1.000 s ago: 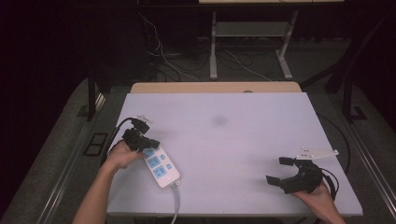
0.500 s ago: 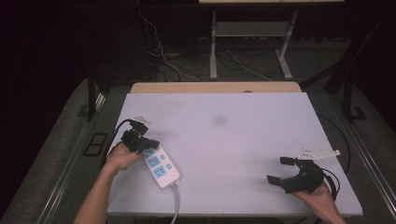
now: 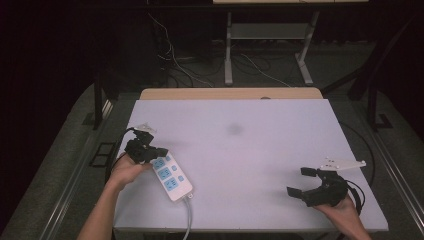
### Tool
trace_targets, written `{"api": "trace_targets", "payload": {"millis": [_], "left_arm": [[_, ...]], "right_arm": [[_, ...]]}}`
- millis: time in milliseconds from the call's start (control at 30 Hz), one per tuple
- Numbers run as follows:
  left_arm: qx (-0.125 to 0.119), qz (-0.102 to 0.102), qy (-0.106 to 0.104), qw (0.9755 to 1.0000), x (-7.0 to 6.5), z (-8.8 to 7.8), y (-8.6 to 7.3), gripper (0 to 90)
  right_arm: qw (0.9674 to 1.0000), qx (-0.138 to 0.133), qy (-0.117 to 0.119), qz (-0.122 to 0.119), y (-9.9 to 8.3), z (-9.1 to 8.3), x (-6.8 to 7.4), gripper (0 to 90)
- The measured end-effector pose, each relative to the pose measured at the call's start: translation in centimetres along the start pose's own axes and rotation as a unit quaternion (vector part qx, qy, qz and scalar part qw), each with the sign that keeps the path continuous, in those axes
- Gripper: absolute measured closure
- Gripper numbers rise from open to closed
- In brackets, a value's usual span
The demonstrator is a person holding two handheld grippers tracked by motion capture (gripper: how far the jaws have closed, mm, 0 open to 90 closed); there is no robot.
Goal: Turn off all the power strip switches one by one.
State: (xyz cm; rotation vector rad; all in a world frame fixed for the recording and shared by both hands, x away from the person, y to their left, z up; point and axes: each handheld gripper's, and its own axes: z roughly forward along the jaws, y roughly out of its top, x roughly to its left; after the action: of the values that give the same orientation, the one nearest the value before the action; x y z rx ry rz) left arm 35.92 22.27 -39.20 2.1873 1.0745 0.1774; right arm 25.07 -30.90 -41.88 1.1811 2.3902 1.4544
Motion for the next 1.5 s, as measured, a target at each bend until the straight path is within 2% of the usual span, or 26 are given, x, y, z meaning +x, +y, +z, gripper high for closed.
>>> {"api": "trace_targets", "payload": {"millis": [100, 200, 233, 300, 367, 400, 500, 633, 700, 733, 767, 800, 967, 1133, 1267, 1500], "left_arm": [[-0.015, -0.003, 0.006, 0.9999, -0.2, -0.8, -0.1, 88.2], [-0.029, -0.003, 0.009, 0.9995, -0.4, -1.5, -0.2, 84.7], [-0.034, -0.005, 0.01, 0.9994, -0.5, -1.8, -0.2, 80.7], [-0.045, -0.005, 0.014, 0.9989, -0.7, -2.3, -0.3, 79.7], [-0.057, -0.007, 0.016, 0.9982, -1.0, -2.8, -0.3, 64.5], [-0.062, -0.013, 0.015, 0.9979, -1.2, -3.0, -0.3, 64.5], [-0.073, -0.02, 0.018, 0.9969, -1.8, -3.6, -0.4, 45.3], [-0.091, -0.016, 0.013, 0.9956, -2.7, -4.0, -1.1, 23.7], [-0.1, -0.007, 0.009, 0.995, -3.3, -4.2, -1.5, 11.5], [-0.102, -0.004, 0.005, 0.9947, -3.5, -4.2, -1.7, 11.5], [-0.103, -0.006, 0.004, 0.9947, -3.7, -4.2, -1.9, 3.5], [-0.104, -0.008, 0.004, 0.9946, -3.9, -4.2, -2.1, 0.0], [-0.127, -0.013, 0.016, 0.9917, -4.7, -4.5, -3.4, 0.0], [-0.147, -0.011, 0.018, 0.9889, -5.8, -4.5, -4.5, 0.0], [-0.163, -0.017, 0.01, 0.9864, -6.5, -4.1, -5.6, 0.0], [-0.172, -0.008, -0.006, 0.985, -8.0, -2.8, -6.8, 0.0]], "right_arm": [[1.0, -0.001, 0.0, -0.001, 0.0, 0.0, 0.1, 0.2], [1.0, -0.001, 0.001, -0.001, 0.0, 0.0, 0.1, 0.2], [1.0, -0.001, 0.002, -0.001, 0.1, 0.0, 0.1, 0.2], [1.0, -0.002, 0.002, -0.001, 0.1, 0.0, 0.1, 0.2], [1.0, -0.003, 0.002, -0.002, 0.1, 0.0, 0.2, 0.2], [1.0, -0.003, 0.002, -0.002, 0.1, 0.0, 0.2, 0.2], [1.0, -0.004, 0.003, -0.002, 0.1, -0.1, 0.2, 0.2], [1.0, -0.005, 0.005, -0.002, 0.1, -0.1, 0.3, 0.2], [1.0, -0.006, 0.005, -0.003, 0.2, -0.1, 0.3, 0.2], [1.0, -0.006, 0.005, -0.003, 0.2, -0.1, 0.3, 0.2], [1.0, -0.006, 0.005, -0.003, 0.2, -0.1, 0.3, 0.2], [1.0, -0.006, 0.005, -0.003, 0.2, -0.1, 0.3, 0.2], [0.9999, -0.009, 0.006, -0.001, 0.2, -0.2, 0.3, 0.2], [0.9999, -0.009, 0.006, -0.001, 0.2, -0.2, 0.3, 0.2], [0.9999, -0.008, 0.007, -0.001, 0.2, -0.2, 0.4, 0.2], [0.9999, -0.009, 0.008, -0.001, 0.1, -0.2, 0.4, 0.2]]}}
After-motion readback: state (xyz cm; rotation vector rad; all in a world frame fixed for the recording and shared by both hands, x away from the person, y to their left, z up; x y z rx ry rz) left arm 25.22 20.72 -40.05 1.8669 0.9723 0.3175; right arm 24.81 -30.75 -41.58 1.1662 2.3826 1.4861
